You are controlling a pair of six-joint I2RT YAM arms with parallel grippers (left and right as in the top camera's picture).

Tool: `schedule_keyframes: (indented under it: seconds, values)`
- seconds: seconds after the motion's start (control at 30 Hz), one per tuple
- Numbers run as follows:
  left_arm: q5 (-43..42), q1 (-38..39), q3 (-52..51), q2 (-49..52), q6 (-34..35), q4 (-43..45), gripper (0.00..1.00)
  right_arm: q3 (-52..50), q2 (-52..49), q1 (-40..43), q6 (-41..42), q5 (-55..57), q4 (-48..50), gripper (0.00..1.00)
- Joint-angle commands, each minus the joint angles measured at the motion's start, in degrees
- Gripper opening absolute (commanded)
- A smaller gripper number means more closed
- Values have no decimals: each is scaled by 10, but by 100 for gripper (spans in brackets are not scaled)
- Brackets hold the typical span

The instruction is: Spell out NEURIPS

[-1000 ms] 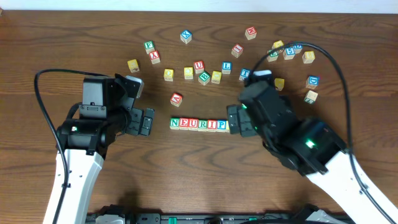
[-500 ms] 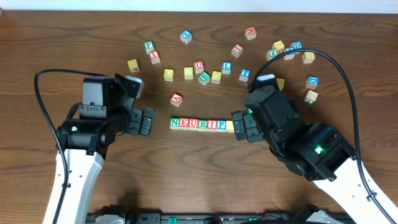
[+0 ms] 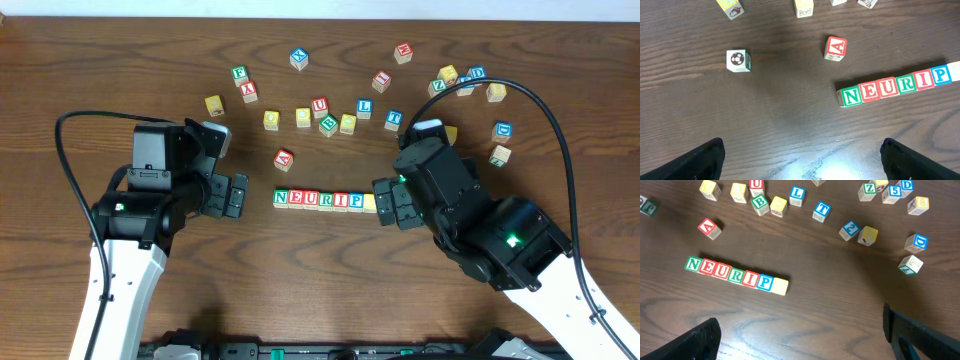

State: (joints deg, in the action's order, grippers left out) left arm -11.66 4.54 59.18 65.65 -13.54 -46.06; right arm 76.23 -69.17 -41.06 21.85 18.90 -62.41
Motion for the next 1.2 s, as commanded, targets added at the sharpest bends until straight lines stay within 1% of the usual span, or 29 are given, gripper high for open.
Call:
schedule_keyframes:
  seconds: [0.0, 0.33, 0.47, 0.57, 0.7, 0.83, 0.87, 0.97, 1.0, 1.03, 1.13, 1.17]
  values:
    - [5, -2, 14, -1, -3, 0, 98, 8, 0, 2, -7, 4, -2, 99]
    - [6, -2, 14, -4, -4, -3, 98, 8, 0, 2, -7, 4, -2, 99]
    - [7, -2, -1, -43, 1, -19, 98, 8, 0, 2, -7, 4, -2, 99]
    - [2, -2, -31, -94, 23, -12, 98, 8, 0, 2, -7, 4, -2, 99]
    - [1, -2, -108, -200, 72, 19, 98, 8, 0, 2, -7, 4, -2, 99]
    - [1, -2, -181, -307, 97, 39, 98, 8, 0, 2, -7, 4, -2, 99]
    - [1, -2, -209, -344, 108, 62, 98, 8, 0, 2, -7, 4, -2, 99]
    - [1, -1, -253, -390, 132, 120, 98, 8, 0, 2, -7, 4, -2, 99]
    - [1, -1, -279, -414, 142, 160, 98, 8, 0, 2, -7, 4, -2, 99]
    - [1, -1, -288, -422, 147, 177, 98, 8, 0, 2, -7, 4, -2, 99]
    - [1, -1, -349, -470, 158, 276, 98, 8, 0, 2, -7, 4, -2, 99]
    - [1, -1, -362, -480, 159, 297, 98, 8, 0, 2, -7, 4, -2, 99]
